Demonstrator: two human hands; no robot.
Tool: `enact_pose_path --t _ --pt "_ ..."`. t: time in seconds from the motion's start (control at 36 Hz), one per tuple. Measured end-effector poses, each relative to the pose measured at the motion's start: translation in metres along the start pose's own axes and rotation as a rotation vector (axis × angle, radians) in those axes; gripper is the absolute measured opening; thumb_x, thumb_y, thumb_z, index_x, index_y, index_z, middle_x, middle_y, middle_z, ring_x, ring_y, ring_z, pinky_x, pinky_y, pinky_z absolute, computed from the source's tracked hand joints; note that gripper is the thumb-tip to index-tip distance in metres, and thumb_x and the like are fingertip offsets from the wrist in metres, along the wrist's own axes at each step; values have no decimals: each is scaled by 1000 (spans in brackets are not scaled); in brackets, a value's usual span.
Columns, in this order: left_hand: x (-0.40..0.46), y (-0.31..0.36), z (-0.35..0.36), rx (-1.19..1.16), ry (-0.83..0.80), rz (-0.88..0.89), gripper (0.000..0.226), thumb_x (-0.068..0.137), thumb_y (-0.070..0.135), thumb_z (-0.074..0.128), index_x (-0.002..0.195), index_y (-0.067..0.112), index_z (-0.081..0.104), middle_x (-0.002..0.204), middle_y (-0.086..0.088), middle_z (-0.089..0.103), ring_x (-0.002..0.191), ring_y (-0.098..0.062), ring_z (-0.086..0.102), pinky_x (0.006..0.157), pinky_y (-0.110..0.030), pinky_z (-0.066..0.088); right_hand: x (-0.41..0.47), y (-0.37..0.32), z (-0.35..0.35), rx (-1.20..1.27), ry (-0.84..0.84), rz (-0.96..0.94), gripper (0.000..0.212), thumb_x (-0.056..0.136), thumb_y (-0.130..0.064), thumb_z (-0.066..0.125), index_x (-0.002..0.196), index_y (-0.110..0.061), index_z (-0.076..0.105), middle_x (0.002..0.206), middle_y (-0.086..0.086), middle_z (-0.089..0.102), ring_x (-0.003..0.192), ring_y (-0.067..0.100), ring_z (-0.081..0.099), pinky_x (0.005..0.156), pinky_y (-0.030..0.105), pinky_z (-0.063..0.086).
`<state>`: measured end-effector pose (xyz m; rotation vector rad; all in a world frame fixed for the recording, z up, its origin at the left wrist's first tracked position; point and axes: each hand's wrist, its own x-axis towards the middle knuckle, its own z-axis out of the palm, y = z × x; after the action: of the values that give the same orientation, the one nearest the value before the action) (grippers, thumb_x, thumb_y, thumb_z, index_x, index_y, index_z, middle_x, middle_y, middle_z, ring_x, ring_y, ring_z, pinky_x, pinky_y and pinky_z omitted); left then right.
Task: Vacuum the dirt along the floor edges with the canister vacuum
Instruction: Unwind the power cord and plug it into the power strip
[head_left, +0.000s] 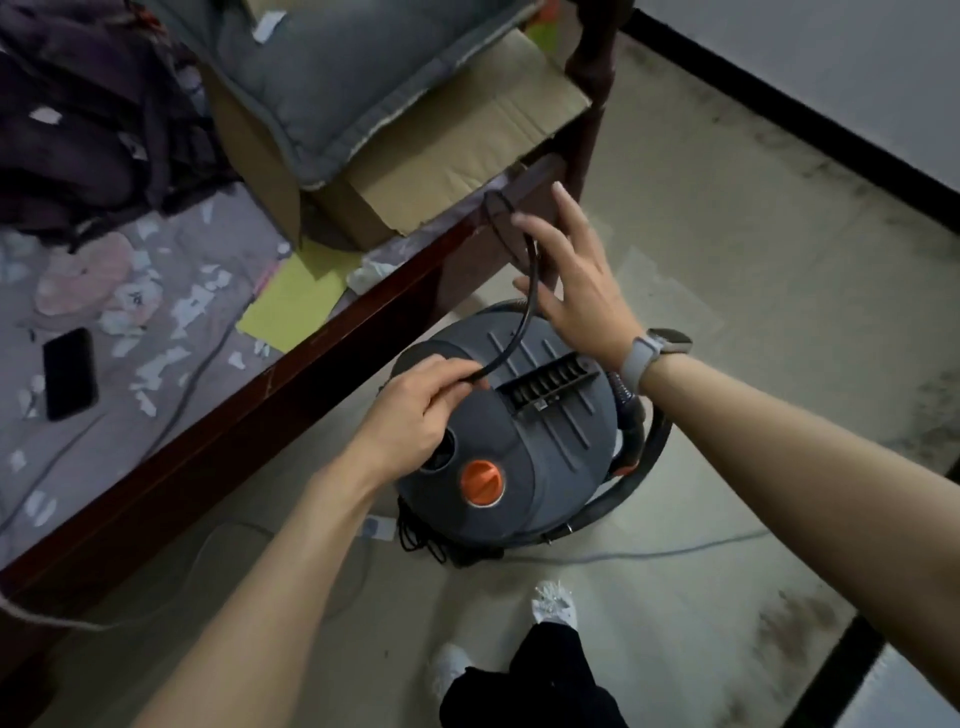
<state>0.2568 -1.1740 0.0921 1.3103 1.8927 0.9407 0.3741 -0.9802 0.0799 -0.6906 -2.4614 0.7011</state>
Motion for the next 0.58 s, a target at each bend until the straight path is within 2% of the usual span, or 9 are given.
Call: enact_pose_path --t 0.03,0.08,0.17,0.28,0.36,0.42,0.47,0.58 --pt "3 3 2 5 -16 -5 32 91 22 47 114 10 66 101 -3 62 99 -17 59 89 -25 45 3 10 -7 -59 -17 -75 32 92 -19 58 122 -9 61 152 24 31 141 41 29 114 44 27" --pt "7 9 5 9 -28 -11 25 96 14 49 114 11 65 100 0 61 98 -14 58 85 -17 42 3 28 -21 -204 -96 -195 20 93 -21 54 100 -7 65 144 19 47 139 40 35 111 53 33" --pt "15 19 13 68 23 -35 22 97 9 51 113 10 66 100 2 61 101 -15 58 89 -23 44 -16 55 -46 -349 -181 -238 19 91 -22 49 91 -9 63 124 13 63 133 36 46 108 56 36" --pt "19 29 30 198 114 -39 29 95 23 47 111 10 67 98 -3 62 95 -24 60 83 -40 48 -63 84 -79 -434 -180 -34 30 91 -27 42 89 -7 64 94 13 65 103 35 63 105 55 37" --pt "15 35 44 240 144 -31 36 91 28 43 109 10 68 95 -4 60 88 -25 59 77 -39 48 -104 96 -95 -438 -102 144 21 89 -22 49 85 -7 64 82 11 62 81 33 63 103 50 39" --pt "11 37 53 256 167 -32 28 94 21 47 109 8 67 96 -7 61 89 -28 60 78 -41 47 -131 92 -104 -402 -80 243 8 87 -11 62 83 -4 64 77 11 60 73 34 61 84 43 48" --pt "5 37 61 260 179 -55 22 96 11 51 111 6 66 101 -10 62 94 -30 60 81 -43 47 -155 83 -109 -389 -103 332 6 86 -6 67 82 -3 64 76 12 59 69 35 59 62 34 44" --pt "-11 34 71 269 165 -76 21 96 10 51 112 8 66 103 -9 63 98 -31 60 85 -47 47 -193 62 -107 -356 -102 436 4 85 -5 68 83 -4 66 77 12 60 69 34 59 58 36 44"
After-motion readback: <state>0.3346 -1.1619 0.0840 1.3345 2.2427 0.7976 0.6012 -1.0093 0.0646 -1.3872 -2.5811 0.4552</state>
